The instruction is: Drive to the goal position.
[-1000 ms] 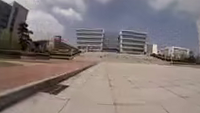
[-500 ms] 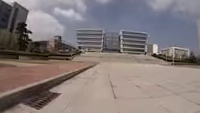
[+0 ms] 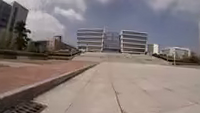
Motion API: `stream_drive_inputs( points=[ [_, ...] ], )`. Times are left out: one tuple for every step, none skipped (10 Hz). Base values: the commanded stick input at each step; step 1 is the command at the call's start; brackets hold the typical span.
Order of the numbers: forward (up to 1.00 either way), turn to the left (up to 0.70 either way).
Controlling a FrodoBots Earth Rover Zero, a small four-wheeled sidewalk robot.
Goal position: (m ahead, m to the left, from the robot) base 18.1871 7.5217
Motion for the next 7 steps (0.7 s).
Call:
stream_drive_inputs(
  points=[
    [1.00,0.00],
    [1.00,0.00],
    [1.00,0.00],
    [1.00,0.00],
    [1.00,0.00],
    [1.00,0.00],
    [1.00,0.00]
  ],
)
